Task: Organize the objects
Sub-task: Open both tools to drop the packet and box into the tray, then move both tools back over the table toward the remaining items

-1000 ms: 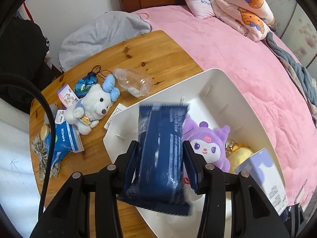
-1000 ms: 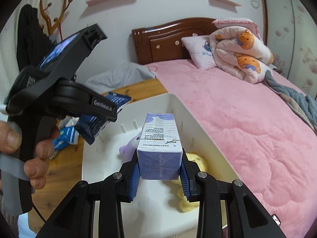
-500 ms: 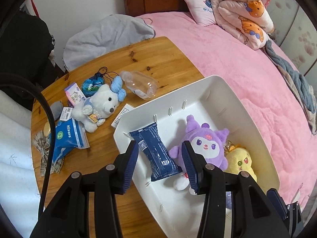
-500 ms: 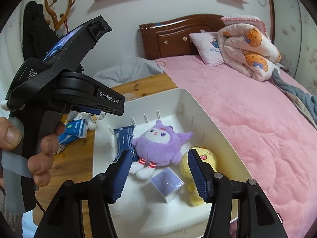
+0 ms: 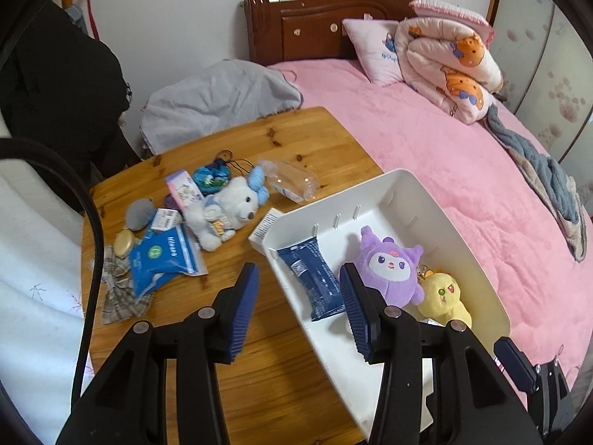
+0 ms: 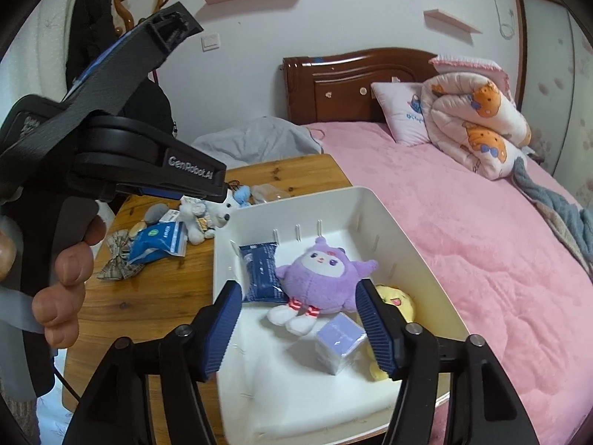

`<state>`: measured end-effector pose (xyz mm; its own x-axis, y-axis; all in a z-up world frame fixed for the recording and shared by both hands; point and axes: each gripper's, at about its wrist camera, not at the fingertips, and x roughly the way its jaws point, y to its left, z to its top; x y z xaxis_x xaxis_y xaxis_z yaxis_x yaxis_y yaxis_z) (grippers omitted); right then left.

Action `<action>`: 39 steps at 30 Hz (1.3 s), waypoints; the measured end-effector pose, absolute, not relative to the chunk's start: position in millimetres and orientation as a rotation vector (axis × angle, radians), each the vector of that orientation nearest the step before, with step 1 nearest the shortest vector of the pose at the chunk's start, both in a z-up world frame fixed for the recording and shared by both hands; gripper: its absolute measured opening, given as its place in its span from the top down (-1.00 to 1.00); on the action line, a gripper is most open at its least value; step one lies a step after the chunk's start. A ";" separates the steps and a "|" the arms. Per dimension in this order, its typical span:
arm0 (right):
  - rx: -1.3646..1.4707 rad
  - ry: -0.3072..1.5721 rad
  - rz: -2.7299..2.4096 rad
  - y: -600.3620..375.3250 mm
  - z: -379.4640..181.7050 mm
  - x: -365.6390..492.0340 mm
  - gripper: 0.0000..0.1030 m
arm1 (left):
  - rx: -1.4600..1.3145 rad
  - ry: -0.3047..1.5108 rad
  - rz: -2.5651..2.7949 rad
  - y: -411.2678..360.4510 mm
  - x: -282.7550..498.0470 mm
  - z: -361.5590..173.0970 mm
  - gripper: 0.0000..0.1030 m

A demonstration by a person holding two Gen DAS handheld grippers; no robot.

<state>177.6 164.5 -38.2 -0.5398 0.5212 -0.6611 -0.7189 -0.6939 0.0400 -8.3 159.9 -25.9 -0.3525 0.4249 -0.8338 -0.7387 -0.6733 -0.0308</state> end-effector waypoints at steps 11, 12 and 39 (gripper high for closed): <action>-0.827 0.282 2.288 122.3 -21.2 155.5 -0.28 | -1.025 0.376 2.189 87.7 -11.4 1.7 -0.06; -0.830 0.269 2.293 117.7 -20.6 153.0 -0.28 | -1.018 0.369 2.200 81.3 -13.1 3.4 -0.06; -1.035 0.234 2.476 96.5 -8.1 48.6 -0.28 | -1.054 0.132 2.491 -83.3 -67.4 -19.5 -0.34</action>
<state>48.6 96.5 -8.1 -0.6208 0.3348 -0.7089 -0.4615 -0.8870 -0.0148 -67.4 -83.3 -19.5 -0.6182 0.3503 -0.7036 -0.4227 -0.9029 -0.0781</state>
